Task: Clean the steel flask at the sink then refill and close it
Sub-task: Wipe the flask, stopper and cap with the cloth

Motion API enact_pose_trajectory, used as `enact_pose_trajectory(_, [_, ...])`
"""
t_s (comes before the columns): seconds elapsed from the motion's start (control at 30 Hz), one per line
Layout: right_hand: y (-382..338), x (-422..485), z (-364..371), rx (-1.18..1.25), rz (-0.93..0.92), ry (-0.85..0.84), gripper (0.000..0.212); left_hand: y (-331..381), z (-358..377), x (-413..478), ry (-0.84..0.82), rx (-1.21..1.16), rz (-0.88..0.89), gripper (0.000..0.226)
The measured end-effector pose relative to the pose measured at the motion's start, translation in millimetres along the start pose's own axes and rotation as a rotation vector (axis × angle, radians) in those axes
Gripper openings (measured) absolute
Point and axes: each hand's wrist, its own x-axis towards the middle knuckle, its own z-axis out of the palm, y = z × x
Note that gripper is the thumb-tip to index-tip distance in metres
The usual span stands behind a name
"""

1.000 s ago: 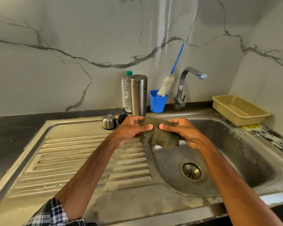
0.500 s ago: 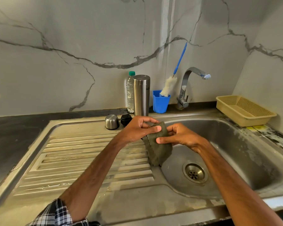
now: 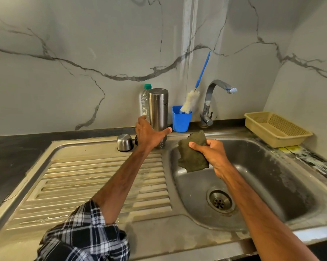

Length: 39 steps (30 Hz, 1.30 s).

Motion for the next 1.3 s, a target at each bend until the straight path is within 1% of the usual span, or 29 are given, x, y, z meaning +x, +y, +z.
enact_pose_trajectory(0.1, [3.7, 4.8, -5.7, 0.034, 0.007, 0.060, 0.031, 0.7, 8.2, 13.5, -0.007, -0.036, 0.002, 0.104])
enact_pose_trajectory(0.2, [10.9, 9.6, -9.7, 0.030, 0.004, 0.111, 0.027, -2.2, 12.5, 20.5, 0.017, -0.048, 0.019, 0.091])
enact_pose_trajectory(0.33, [22.1, 17.7, -14.5, -0.008, 0.033, 0.147, 0.032, -0.7, 12.8, 17.2, 0.034, -0.021, 0.052, 0.074])
enact_pose_trajectory(0.43, [22.7, 19.9, -19.6, 0.021, 0.040, 0.171, 0.031, 11.8, 10.9, 3.3, -0.017, -0.072, 0.065, 0.066])
enact_pose_trajectory(0.5, [22.1, 20.7, -22.9, 0.096, 0.051, 0.191, 0.031, 22.7, 9.2, -12.9, -0.098, -0.179, 0.063, 0.058])
enact_pose_trajectory(0.57, [22.2, 21.3, -27.1, 0.160, 0.053, 0.209, 0.034, 30.8, 7.8, -32.7, -0.226, -0.362, -0.001, 0.056])
enact_pose_trajectory(0.67, [22.9, 20.5, -33.0, 0.203, 0.061, 0.213, 0.038, 32.2, 11.8, -62.4, -0.449, -0.642, -0.233, 0.063])
enact_pose_trajectory(0.7, [22.6, 19.2, -33.7, 0.206, 0.065, 0.210, 0.038, 30.6, 13.6, -71.1, -0.492, -0.732, -0.318, 0.060])
enact_pose_trajectory(0.77, [20.5, 14.4, -33.4, 0.190, 0.062, 0.202, 0.039, 24.7, 15.9, -85.4, -0.528, -0.899, -0.458, 0.056])
enact_pose_trajectory(0.8, [19.3, 11.0, -31.8, 0.169, 0.050, 0.194, 0.039, 21.8, 15.4, -90.9, -0.534, -0.966, -0.498, 0.056])
enact_pose_trajectory(0.87, [15.9, 1.9, -25.5, 0.093, -0.007, 0.170, 0.038, 16.1, 11.8, -96.7, -0.546, -1.044, -0.509, 0.052])
enact_pose_trajectory(0.93, [12.2, -6.1, -17.7, 0.011, -0.080, 0.143, 0.037, 11.3, 8.5, -97.7, -0.545, -1.068, -0.479, 0.047])
enact_pose_trajectory(1.03, [4.0, -16.1, -8.1, -0.073, -0.221, 0.106, 0.032, 8.1, 3.7, -96.0, -0.550, -1.047, -0.432, 0.049])
enact_pose_trajectory(1.17, [-5.2, -32.8, -9.5, -0.111, -0.335, 0.100, 0.042, 4.4, 1.9, -97.6, -0.575, -0.988, -0.395, 0.044])
enact_pose_trajectory(1.3, [4.8, -54.8, -11.8, -0.276, -0.440, 0.025, 0.054, -0.8, -0.9, -98.7, -0.588, -1.072, -0.437, 0.046])
